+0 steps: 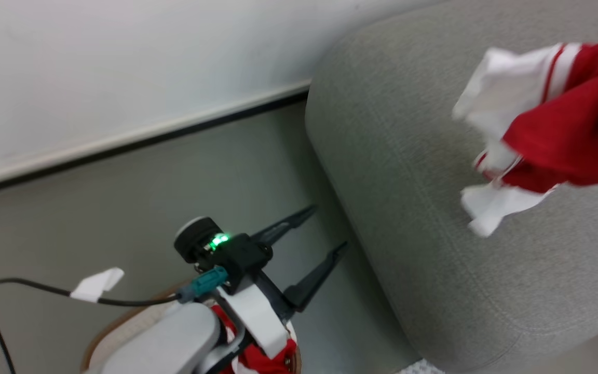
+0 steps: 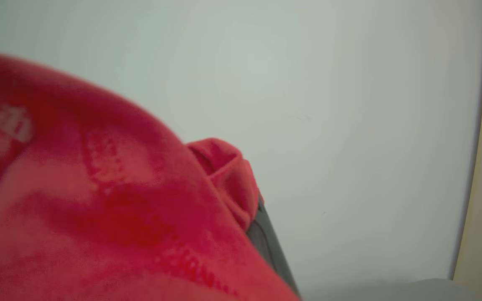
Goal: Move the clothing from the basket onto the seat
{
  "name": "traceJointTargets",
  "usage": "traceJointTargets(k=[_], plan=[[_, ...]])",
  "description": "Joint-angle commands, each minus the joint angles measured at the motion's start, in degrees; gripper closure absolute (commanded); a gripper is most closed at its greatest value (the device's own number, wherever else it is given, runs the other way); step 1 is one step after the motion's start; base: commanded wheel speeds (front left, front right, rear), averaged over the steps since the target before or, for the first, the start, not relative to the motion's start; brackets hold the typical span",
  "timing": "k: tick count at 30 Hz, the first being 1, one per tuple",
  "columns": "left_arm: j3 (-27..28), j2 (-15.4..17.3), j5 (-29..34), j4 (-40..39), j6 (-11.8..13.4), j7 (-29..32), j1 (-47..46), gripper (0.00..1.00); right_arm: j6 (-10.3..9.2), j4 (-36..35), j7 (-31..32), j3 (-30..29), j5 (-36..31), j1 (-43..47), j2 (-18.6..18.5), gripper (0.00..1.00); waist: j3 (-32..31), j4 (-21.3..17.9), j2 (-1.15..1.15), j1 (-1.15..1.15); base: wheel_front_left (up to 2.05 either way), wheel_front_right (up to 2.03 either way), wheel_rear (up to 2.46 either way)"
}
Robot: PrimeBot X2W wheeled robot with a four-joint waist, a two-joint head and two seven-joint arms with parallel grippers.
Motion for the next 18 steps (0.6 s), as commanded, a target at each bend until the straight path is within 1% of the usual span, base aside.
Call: traceJointTargets(k=[1,3,8,12,15,18], plan=[[0.5,1.4,0.6,-1.2,0.2,0.5,-0.9,0.00,-0.12,0.5,-0.1,-1.4,0.1,-2.4,-1.6,1.00,5.4,3.1,-0.01,0.00,0.00,0.00,0.00],[1.2,3.3,1.1,-3.2,0.3,1.2,-1.7,0.00,-0.12,1.1,0.1,-3.2,1.5,-5.7,-2.5,1.00,8.4,4.3,-0.01,0.00,0.00,0.00,0.00],[2.5,7.5,1.8,-8.2,0.5,3.2,-3.1,0.00,-0.12,4.6,2.0,-10.3,3.2,-13.3,-7.7,1.00,15.5,7.6,-0.01,0.00,0.00,0.00,0.00],[3.6,9.6,1.7,-10.9,0.7,3.9,-4.2,0.00,-0.12,9.7,2.6,-15.0,4.6,-20.1,-12.2,1.00,19.9,9.9,-0.01,0.00,0.00,0.00,0.00],[4.1,10.4,1.7,-11.9,0.8,3.8,-4.7,0.00,-0.12,13.6,3.5,-15.4,2.8,-22.9,-14.1,1.00,21.8,11.0,-0.01,0.00,0.00,0.00,0.00],[4.3,10.4,1.4,-12.0,0.9,3.4,-4.7,0.00,-0.12,18.9,7.1,-12.5,-0.4,-22.8,-15.0,1.00,22.5,11.6,-0.01,0.00,0.00,0.00,0.00]])
